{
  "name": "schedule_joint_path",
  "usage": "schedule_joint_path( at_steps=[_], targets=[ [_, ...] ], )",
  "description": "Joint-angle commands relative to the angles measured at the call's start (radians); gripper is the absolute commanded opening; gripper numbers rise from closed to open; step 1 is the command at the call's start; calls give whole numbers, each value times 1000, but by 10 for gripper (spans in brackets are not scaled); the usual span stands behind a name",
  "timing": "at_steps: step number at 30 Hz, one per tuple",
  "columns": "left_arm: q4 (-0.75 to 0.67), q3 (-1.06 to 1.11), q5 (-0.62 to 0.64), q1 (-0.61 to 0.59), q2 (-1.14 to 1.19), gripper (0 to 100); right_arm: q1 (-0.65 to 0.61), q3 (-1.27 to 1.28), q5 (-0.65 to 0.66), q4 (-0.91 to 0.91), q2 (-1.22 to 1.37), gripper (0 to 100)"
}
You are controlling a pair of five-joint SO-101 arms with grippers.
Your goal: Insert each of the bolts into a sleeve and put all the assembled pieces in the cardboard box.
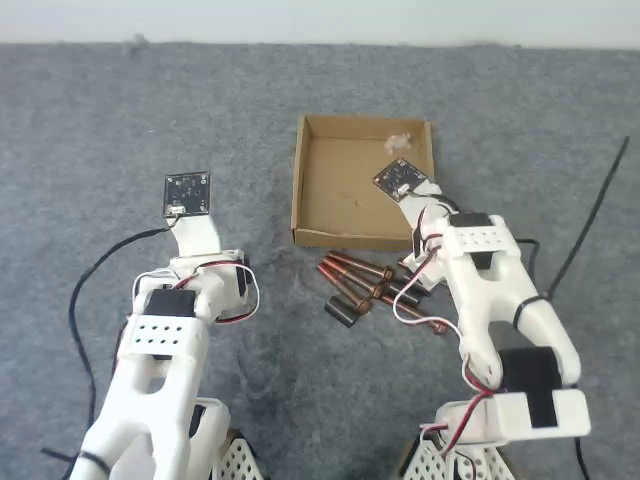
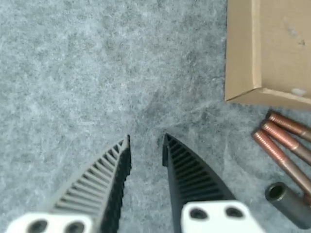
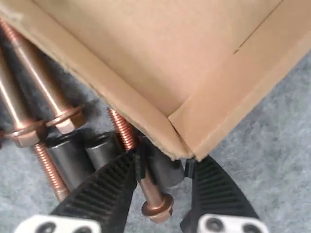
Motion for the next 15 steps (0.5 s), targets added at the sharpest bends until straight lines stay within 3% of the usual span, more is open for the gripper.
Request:
schedule_joint_path(
  at_steps=[1,15],
  targets=[
    [-17,-10,-9,-3,-5,105,10,-68,15,51,41,141],
    [-18,-8,-61,2,-5,105,54,-75,126,133,51,140]
  ],
)
